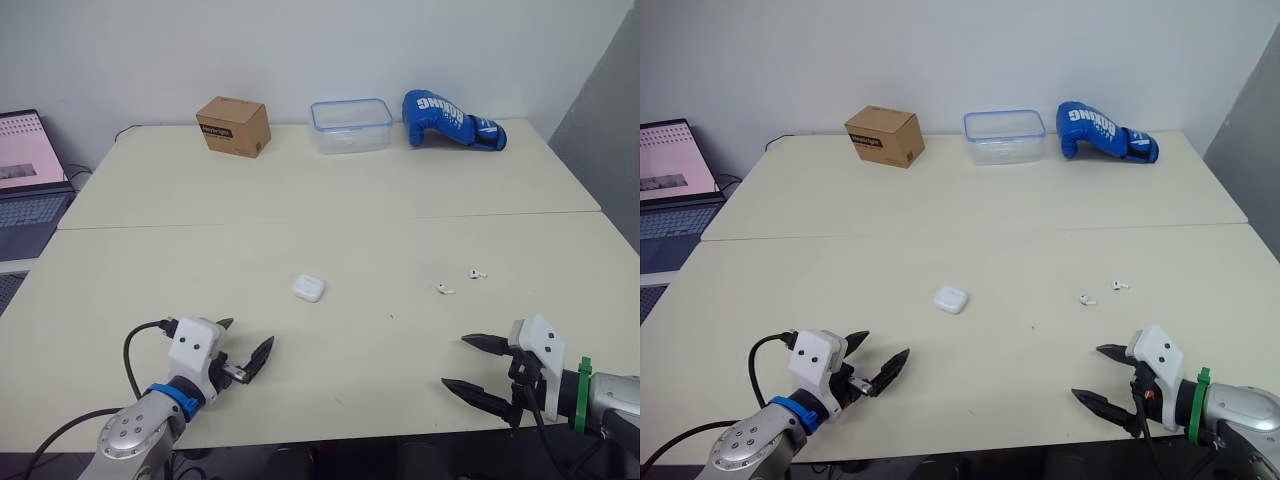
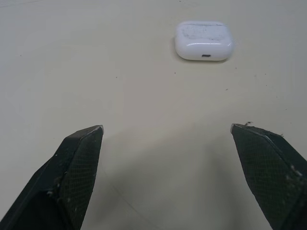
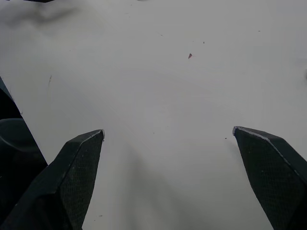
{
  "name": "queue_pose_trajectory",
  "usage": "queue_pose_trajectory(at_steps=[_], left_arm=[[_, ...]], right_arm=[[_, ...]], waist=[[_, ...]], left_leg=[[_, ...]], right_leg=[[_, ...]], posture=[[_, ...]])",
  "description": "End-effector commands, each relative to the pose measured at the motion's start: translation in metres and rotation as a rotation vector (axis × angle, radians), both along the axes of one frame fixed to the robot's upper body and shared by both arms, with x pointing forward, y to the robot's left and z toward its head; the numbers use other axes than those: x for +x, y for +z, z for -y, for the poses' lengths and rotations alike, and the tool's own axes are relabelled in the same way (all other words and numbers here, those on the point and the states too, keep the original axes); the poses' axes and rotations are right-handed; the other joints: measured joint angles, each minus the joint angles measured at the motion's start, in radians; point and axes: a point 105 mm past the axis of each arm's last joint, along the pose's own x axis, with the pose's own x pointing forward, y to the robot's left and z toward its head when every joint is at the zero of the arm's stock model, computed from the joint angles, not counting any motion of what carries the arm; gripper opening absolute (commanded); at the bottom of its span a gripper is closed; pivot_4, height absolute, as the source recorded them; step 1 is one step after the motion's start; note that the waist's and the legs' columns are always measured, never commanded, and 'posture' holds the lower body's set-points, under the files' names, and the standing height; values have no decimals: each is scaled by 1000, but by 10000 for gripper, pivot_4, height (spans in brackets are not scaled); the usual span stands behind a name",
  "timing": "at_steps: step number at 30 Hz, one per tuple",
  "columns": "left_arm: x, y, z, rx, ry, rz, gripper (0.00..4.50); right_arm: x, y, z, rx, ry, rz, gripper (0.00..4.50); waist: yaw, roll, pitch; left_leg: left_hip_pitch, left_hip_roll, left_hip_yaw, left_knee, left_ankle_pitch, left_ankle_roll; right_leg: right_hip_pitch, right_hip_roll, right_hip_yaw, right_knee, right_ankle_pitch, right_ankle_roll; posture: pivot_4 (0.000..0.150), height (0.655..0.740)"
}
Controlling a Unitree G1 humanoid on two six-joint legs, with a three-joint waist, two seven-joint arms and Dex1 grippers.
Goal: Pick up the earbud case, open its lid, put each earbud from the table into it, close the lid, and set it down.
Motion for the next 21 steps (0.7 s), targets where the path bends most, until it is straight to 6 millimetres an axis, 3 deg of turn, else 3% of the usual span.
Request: queue_pose_trajectory(at_steps=[1,9,12,17,21], left_arm=[[0,8,2,9,-16,39,44521],[1,6,3,17,-40,9,44521],[6,13,3,15,-88,20,44521],[34,37,14,-15,-97,124,44521],[50,32,28,-10,-112,141,44521]], right_arm=[[0,9,-2,-4,20,40,45000],[1,12,-3,-6,28,54,45000],[5,18,-4,-7,41,77,45000],[22,41,-8,-24,95,171,45000],[39,58,-12,-10,114,246,45000]], waist=[[0,0,0],[0,0,0],[0,0,0],[-1,0,0],[-3,0,0]], left_leg=[[0,0,0,0,0,0],[0,0,0,0,0,0],[0,0,0,0,0,0],[1,0,0,0,0,0],[2,0,0,0,0,-1]], right_leg=[[0,0,0,0,0,0],[0,0,0,0,0,0],[0,0,0,0,0,0],[1,0,0,0,0,0],[1,0,0,0,0,0]], posture=[[1500,7307],[1500,7307],[1500,7307],[1500,7307],[1500,7307]])
